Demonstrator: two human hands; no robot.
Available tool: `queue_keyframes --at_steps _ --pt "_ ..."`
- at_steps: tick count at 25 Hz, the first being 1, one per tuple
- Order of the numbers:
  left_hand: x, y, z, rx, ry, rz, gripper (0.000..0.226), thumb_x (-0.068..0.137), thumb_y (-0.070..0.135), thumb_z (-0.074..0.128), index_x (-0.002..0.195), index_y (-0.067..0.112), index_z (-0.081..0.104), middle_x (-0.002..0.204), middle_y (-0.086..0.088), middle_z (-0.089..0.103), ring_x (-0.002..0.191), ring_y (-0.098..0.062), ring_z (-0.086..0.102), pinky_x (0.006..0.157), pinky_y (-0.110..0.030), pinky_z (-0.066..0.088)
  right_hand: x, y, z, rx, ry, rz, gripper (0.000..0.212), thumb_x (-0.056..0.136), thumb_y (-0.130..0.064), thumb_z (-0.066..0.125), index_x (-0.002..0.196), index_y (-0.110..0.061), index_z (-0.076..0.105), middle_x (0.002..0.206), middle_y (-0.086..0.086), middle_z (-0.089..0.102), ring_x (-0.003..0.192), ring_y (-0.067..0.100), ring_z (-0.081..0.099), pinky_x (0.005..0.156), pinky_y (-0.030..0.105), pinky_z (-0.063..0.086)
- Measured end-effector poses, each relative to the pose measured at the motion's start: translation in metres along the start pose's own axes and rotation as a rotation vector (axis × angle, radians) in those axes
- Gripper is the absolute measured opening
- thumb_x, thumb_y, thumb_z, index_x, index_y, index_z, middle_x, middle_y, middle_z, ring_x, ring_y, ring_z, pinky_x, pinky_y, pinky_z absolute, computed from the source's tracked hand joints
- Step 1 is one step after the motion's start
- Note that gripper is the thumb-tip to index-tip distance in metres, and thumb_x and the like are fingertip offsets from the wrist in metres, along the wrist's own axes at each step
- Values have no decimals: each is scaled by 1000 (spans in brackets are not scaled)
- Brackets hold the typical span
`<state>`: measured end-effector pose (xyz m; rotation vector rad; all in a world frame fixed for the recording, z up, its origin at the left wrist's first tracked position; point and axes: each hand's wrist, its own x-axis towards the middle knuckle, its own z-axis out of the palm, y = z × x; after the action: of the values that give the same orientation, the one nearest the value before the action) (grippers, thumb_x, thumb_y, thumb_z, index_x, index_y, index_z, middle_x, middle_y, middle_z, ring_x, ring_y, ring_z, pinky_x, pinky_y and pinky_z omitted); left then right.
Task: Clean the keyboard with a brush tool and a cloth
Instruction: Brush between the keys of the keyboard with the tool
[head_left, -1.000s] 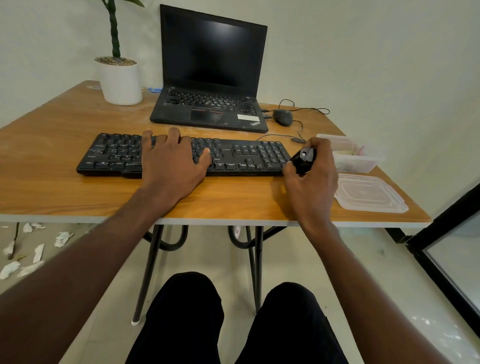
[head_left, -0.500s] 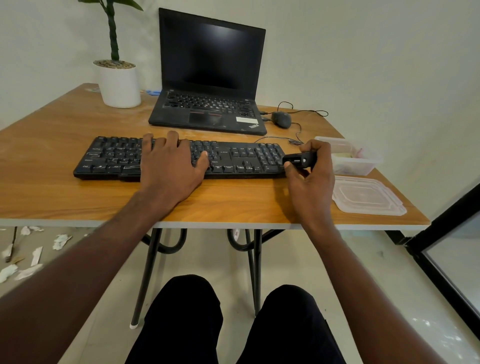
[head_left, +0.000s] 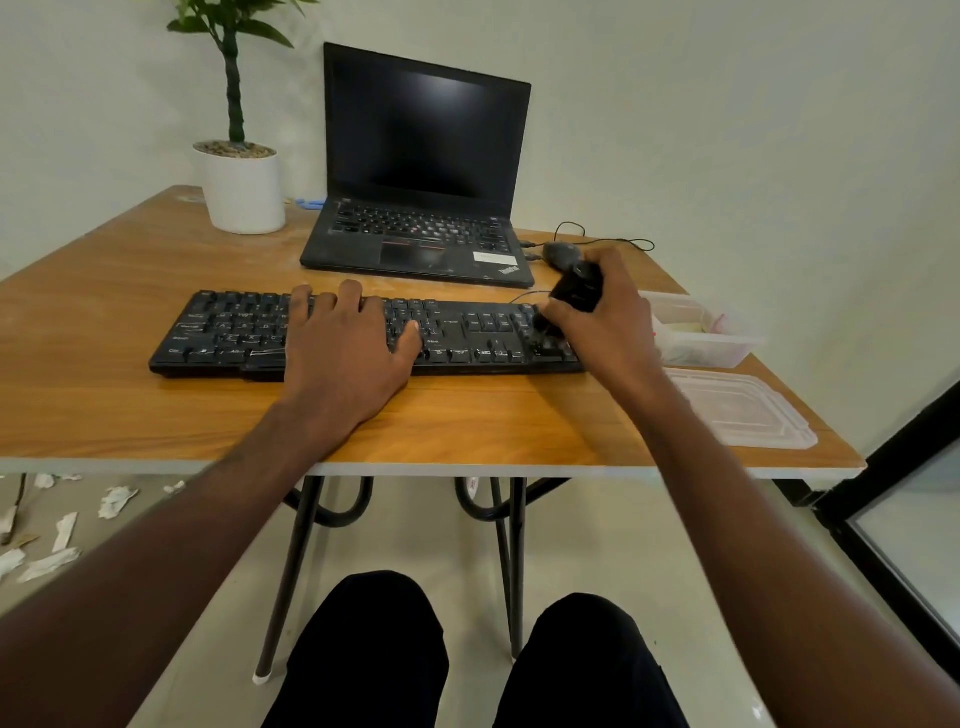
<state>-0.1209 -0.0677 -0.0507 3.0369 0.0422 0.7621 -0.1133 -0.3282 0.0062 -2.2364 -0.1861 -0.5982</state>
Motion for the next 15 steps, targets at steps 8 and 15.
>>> queue_keyframes --at_steps 8,15 --pt "0 1 0 -6 10 -19 69 105 64 32 130 11 67 134 -17 61 125 -37 59 125 -61 20 58 -5 20 -78 -252 -7 47 91 -30 77 127 -27 47 121 4 61 106 24 66 82 43 64" --pt "0 1 0 4 5 -21 70 105 64 30 129 10 67 134 -17 60 124 -37 60 124 -62 21 28 -3 -34 -178 -389 -52 49 93 -25 76 131 -28 46 115 -5 55 99 15 62 71 30 60"
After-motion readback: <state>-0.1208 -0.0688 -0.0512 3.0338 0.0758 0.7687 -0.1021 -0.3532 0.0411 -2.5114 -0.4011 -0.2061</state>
